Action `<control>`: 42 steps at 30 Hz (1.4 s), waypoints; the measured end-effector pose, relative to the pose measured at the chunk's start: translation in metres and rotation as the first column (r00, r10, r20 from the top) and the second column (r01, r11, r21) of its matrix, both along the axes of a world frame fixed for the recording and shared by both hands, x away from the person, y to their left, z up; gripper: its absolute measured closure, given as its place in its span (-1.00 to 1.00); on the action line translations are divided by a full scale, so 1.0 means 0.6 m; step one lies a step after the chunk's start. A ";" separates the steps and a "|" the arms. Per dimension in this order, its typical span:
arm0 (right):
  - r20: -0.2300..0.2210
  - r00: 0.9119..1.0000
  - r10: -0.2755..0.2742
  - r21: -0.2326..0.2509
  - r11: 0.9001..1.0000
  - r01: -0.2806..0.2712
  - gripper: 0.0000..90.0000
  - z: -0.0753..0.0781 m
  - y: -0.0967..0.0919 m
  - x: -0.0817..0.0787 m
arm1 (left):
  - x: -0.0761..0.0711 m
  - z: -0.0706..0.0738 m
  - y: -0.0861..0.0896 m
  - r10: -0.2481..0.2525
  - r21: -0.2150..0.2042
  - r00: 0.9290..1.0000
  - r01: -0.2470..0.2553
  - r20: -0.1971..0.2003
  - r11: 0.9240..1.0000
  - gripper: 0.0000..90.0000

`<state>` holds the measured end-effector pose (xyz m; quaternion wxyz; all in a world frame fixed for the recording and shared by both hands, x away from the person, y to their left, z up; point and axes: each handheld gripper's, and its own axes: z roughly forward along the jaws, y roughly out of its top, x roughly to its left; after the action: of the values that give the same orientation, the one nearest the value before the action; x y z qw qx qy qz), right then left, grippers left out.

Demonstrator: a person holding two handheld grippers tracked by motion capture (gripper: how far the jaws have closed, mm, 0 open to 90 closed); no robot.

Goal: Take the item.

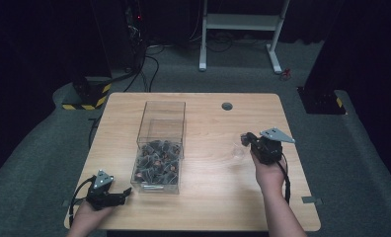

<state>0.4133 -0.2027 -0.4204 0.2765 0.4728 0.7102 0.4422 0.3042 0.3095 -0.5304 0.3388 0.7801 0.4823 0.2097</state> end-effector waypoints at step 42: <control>-0.035 0.999 0.012 -0.043 0.999 -0.013 0.57 -0.008 0.019 0.022 | 0.000 0.000 0.000 -0.001 0.000 1.000 0.001 0.001 1.000 -0.72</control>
<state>0.4265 -0.1912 -0.4250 0.2715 0.4698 0.7274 0.4202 0.3042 0.3095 -0.5305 0.3393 0.7801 0.4820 0.2098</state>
